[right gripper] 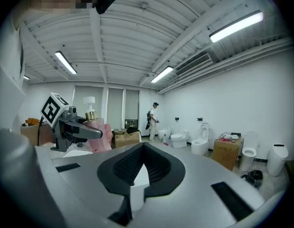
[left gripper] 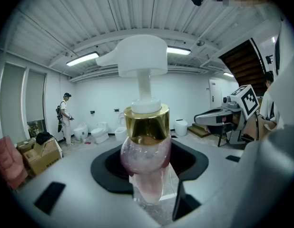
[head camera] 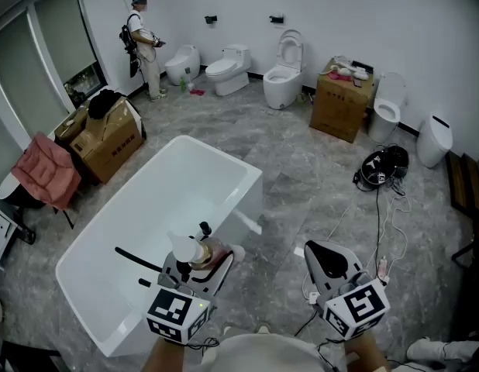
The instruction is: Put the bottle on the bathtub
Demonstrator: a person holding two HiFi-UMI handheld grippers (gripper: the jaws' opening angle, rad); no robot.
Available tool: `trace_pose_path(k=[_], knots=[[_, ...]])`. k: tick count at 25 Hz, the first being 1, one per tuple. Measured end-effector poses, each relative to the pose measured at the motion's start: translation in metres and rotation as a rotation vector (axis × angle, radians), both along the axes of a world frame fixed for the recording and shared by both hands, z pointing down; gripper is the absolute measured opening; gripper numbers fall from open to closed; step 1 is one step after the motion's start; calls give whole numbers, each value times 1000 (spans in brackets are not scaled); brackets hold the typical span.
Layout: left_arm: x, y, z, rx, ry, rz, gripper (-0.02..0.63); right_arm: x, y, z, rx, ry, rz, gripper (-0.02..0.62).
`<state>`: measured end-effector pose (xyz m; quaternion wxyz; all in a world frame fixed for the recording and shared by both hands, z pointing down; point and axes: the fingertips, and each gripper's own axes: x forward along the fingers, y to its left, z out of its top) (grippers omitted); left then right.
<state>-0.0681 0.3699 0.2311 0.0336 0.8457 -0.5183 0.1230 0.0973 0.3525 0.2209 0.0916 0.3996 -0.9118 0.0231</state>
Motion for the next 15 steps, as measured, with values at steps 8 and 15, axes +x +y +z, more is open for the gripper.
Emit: trace_pose_path(k=[8, 15], knots=[[9, 12, -5, -6, 15, 6, 236, 8, 8, 2, -38, -37, -7, 26], [20, 14, -6, -14, 6, 2, 236, 18, 10, 1, -40, -40, -31, 28]])
